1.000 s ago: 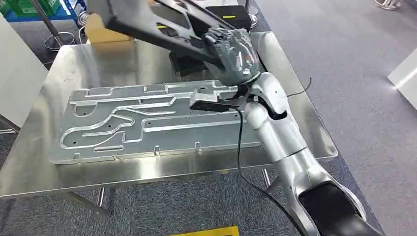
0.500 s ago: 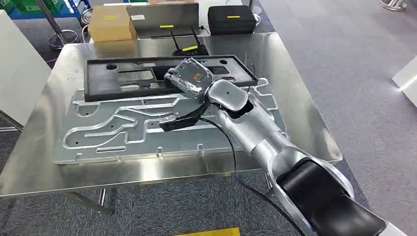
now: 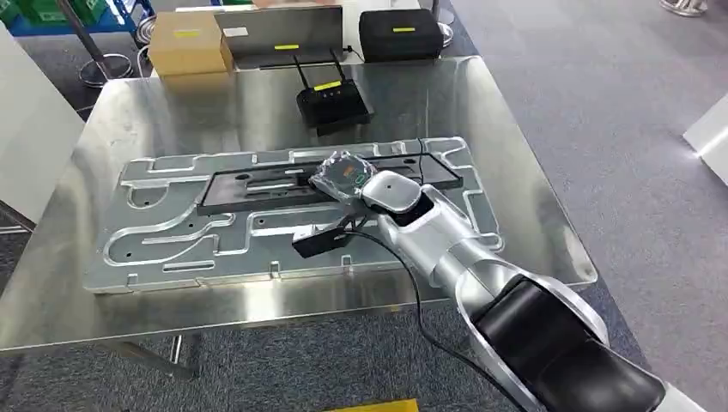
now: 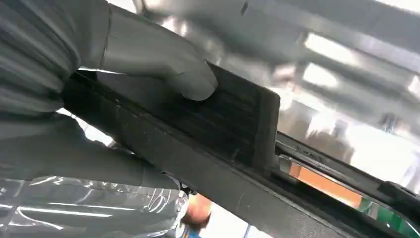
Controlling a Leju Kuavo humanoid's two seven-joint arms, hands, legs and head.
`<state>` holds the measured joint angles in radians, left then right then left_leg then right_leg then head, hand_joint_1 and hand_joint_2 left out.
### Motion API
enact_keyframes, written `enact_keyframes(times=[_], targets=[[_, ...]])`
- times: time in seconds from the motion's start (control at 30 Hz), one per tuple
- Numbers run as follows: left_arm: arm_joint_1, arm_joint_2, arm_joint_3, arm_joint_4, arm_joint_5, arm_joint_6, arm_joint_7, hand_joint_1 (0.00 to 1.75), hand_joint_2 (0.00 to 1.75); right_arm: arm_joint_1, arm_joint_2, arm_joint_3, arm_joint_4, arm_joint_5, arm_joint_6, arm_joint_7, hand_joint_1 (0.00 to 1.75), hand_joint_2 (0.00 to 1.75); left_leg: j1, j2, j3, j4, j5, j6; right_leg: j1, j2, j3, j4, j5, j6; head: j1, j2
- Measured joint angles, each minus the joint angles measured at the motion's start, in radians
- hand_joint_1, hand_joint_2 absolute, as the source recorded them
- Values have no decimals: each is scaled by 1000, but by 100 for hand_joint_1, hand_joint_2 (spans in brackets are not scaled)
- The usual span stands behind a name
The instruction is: Take the parts from the cabinet and place them on the table.
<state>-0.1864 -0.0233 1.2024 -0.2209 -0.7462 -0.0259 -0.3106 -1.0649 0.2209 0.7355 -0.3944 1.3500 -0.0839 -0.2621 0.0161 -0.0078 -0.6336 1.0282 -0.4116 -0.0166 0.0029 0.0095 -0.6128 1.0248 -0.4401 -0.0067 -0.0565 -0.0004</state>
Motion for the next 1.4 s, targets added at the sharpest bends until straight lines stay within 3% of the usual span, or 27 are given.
enact_keyframes(times=[0.1, 0.13, 0.2, 0.23, 0.27, 0.3, 0.33, 0.4, 0.43, 0.53, 0.6, 0.63, 0.73, 0.77, 0.8, 0.83, 0.9, 0.93, 1.0, 1.03, 1.1, 1.13, 1.2, 1.27, 1.3, 1.33, 1.4], targets=[[3, -3, -2, 0, 0, 0, -19, 0, 175, 22, -7, 0, 29, -16, 18, 16, 175, 175, 7, 1, 5, -8, 3, 17, -4, -2, 0, 12, -14, 17, 0, 0], [3, -3, -3, 0, 0, 0, -25, 0, 175, 27, -15, -1, 39, -19, 25, 22, 175, 175, 6, 2, 6, -10, 3, 23, -4, -3, -22, 58, -45, 24, 0, 0], [4, -3, -8, 0, 0, -1, -31, 0, 175, 44, -28, -1, 58, -20, 28, 33, 175, 175, 5, 2, 6, -9, 1, 27, -7, -4, -101, 215, -117, 30, 0, 0], [5, -3, -8, 0, 0, -2, -33, 0, 175, 58, -33, -1, 64, -22, 24, 35, 175, 175, 5, 2, 6, -9, 0, 28, -7, -4, -140, 289, -140, 32, 0, 0], [6, -3, -8, 0, 0, -2, -34, 0, 175, 63, -39, -2, 66, -25, 21, 37, 175, 175, 5, 2, 8, -9, -1, 29, -8, -4, -159, 317, -137, 32, 0, 0], [7, -3, -9, 0, 0, -3, -36, 0, 175, 64, -42, -2, 70, -25, 20, 40, 175, 175, 4, 2, 11, -9, -2, 29, -8, -4, -150, 294, -111, 31, 0, 0], [6, -3, -10, 0, 0, -4, -37, 0, 175, 64, -44, -2, 74, -25, 20, 42, 175, 175, 4, 1, 16, -9, -3, 29, -8, -4, -116, 226, -68, 27, 0, 0], [5, -6, -11, 0, 0, -5, -38, 0, 175, 64, -47, -2, 78, -25, 20, 43, 175, 175, 3, -2, 24, -10, -7, 26, -4, -5, -15, 31, 16, 11, 0, 0], [5, -12, -13, 0, 0, -6, -38, 0, 175, 63, -49, -2, 79, -25, 20, 45, 175, 175, 0, -4, 25, -8, -9, 22, 2, -5, 0, -4, 5, 3, 0, 0], [6, -12, -16, 0, 0, -6, -39, 0, 175, 63, -50, -2, 81, -25, 20, 46, 175, 175, 4, -6, 30, -17, -7, 2, 8, -4, -1, -9, 11, -6, 0, 0], [6, -13, -16, 0, 0, -6, -39, 0, 175, 63, -50, -2, 82, -25, 20, 47, 175, 175, 3, -5, 34, -17, -10, -6, -7, -6, 18, -37, 28, -14, 0, 0], [5, -14, -16, 0, -2, -7, -39, 0, 175, 63, -49, -2, 83, -25, 20, 47, 175, 175, -1, -2, 23, 13, -37, -8, -8, -6, 23, -45, 31, -19, 0, 0], [8, -13, -16, 0, -3, -10, -42, 0, 175, 66, -51, -3, 90, -25, 30, 53, 175, 175, 3, 0, -78, 236, -146, -18, -6, -6, 22, -44, 32, -23, 0, 0], [8, -13, -16, 0, -3, -11, -43, 0, 175, 68, -52, -3, 92, -25, 31, 56, 175, 175, 4, 0, -99, 280, -153, -21, -6, -6, 21, -43, 32, -22, 0, 0], [8, -13, -16, 0, -3, -15, -45, 0, 175, 70, -55, -3, 95, -24, 30, 60, 175, 175, 5, 1, -95, 270, -135, -22, -7, -6, 22, -42, 31, -21, 0, 0], [8, -13, -16, 0, -3, -15, -47, 0, 175, 71, -58, -3, 95, -24, 31, 63, 0, 0, 6, 2, -68, 216, -100, -23, -7, -5, 23, -39, 30, -20, 0, 0], [6, -11, -16, 0, -3, -17, -50, 0, 175, 71, -63, -4, 96, -24, 29, 73, 0, 0, 9, 2, 36, 20, -13, -22, -9, -4, 23, -29, 24, -12, 0, 0], [4, -12, -16, 0, -3, -16, -52, 0, 175, 76, -64, -4, 97, -24, 23, 73, 0, 0, 6, 2, 55, -22, -27, -16, -4, -3, 21, -23, 20, -5, 0, 0], [7, -12, -16, 0, -3, -8, -56, 0, 175, 79, -75, -6, 98, -24, -2, 74, 0, 0, 4, 0, 54, -23, -19, 0, -2, -1, 18, -22, 20, 4, 0, 0], [9, -12, -16, 0, -3, -5, -57, 0, 0, 82, -78, -8, 100, -27, -14, 75, 0, 0, 1, 1, 54, -21, -19, 5, -2, 1, 19, -24, 23, 9, 0, 0], [9, -13, -17, 0, -3, -1, -66, 0, 0, 89, -81, -21, 101, -52, -62, 66, 0, 0, 6, 5, 55, -29, -9, 21, -6, 3, 15, -14, 20, 21, 0, 0], [8, -13, -18, 0, -3, -1, -68, 0, 0, 93, -83, -32, 102, -75, -83, 50, 0, 0, 6, 7, 53, -29, -7, 25, -7, 0, 2, 18, -6, 26, 0, 0], [8, -13, -18, 0, -3, 1, -68, 0, 0, 99, -83, -56, 103, -98, -100, 34, 0, 0, 5, 8, 44, -29, -4, 32, -11, -2, -70, 166, -94, 34, 0, 0], [9, -13, -19, 0, -3, 2, -69, 0, 0, 112, -83, -69, 103, -109, -106, 25, 0, 0, 4, 9, 37, -28, -2, 33, -11, -3, -130, 293, -139, 38, 0, 0], [11, -13, -19, 0, -3, 3, -69, 0, 0, 121, -83, -79, 103, -123, -119, 13, 0, 0, 4, 8, 36, -28, -1, 32, -12, -3, -131, 298, -129, 37, 0, 0], [12, -13, -20, 0, -3, 3, -68, 0, 0, 125, -82, -89, 102, -142, -133, -7, 0, 0, 4, 7, 36, -27, -1, 31, -13, -4, -108, 255, -98, 35, 0, 0], [12, -13, -23, 0, -2, 5, -67, 0, 0, 127, -80, -134, 85, -240, -181, -112, 0, 0, 3, 5, 36, -23, -1, 27, -13, -4, -13, 68, -7, 23, 0, 0]])
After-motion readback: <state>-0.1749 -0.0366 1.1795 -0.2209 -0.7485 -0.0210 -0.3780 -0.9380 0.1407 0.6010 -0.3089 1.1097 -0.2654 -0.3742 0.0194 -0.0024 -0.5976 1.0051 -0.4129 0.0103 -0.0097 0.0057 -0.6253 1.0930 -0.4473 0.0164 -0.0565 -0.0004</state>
